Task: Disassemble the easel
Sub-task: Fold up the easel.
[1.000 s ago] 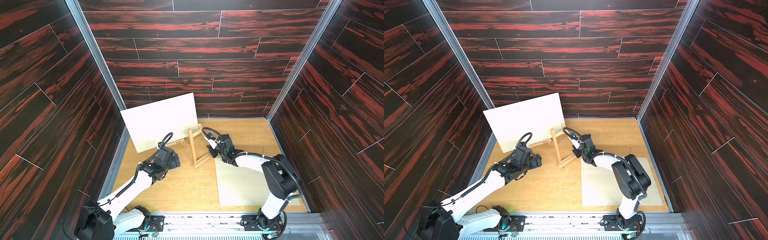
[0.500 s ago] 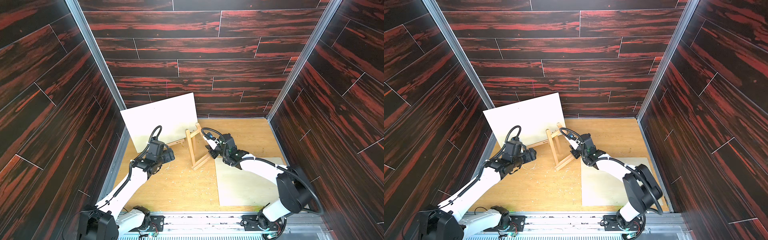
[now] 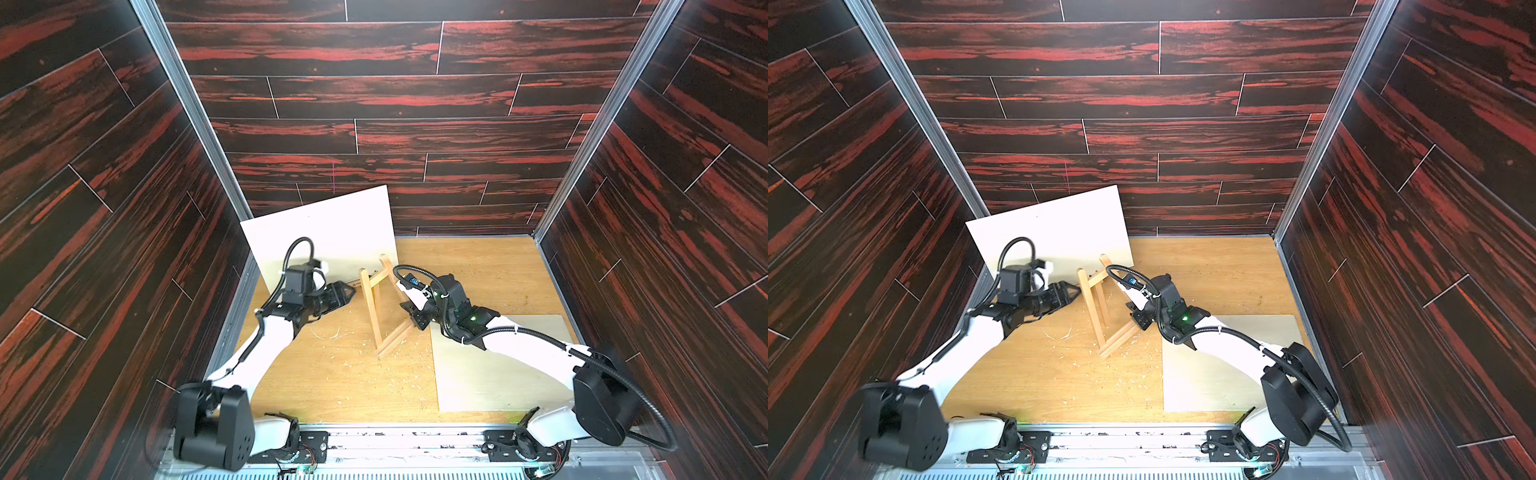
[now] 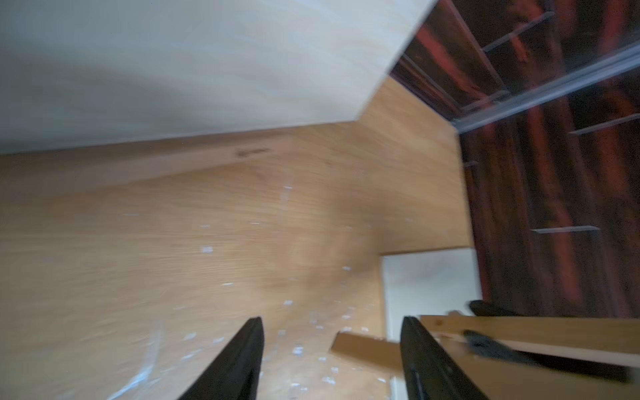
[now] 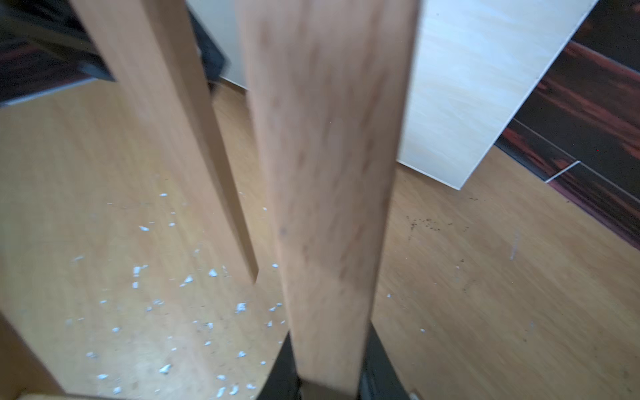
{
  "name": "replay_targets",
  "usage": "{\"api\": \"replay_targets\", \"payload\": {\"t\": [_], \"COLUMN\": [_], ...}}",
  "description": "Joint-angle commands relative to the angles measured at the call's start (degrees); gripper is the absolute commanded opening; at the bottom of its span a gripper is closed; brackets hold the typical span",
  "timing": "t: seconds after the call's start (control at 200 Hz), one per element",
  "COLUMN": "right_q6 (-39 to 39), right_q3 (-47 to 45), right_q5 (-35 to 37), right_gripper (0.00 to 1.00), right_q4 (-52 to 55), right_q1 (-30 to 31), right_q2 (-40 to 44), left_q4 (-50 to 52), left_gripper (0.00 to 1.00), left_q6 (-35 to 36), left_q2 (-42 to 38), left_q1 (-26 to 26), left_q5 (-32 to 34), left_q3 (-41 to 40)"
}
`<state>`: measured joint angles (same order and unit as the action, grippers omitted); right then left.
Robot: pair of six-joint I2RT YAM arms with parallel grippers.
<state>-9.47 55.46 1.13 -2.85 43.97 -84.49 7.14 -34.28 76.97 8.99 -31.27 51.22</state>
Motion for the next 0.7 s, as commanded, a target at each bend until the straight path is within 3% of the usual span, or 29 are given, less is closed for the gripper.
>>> {"api": "replay_targets", "payload": {"t": [0.0,0.311,0.696], "right_q6": [3.0,5.2,11.0], "right_q3": [3.0,4.1,2.3], "right_q5": [-1.8,-0.7,1.0], "right_gripper": [0.09,0.09,0.09], "right_q4": [-2.4,-3.6,-8.9], "right_q1": [1.2,2.4,2.9], "right_q2": [4.3,5.0,3.9], "left_q4": [-5.1,-7.6,-11.9], "left_gripper": [0.60,0.54,0.51], "left_q6": [-0.8,-2.1,-6.1], "left_q2": [2.2,1.9,-0.4], "left_q1": [0.1,1.3,8.0], "left_q5": [-11.4,-13.6,-12.9], "left_q3": [0.3,-3.7,-9.3]}}
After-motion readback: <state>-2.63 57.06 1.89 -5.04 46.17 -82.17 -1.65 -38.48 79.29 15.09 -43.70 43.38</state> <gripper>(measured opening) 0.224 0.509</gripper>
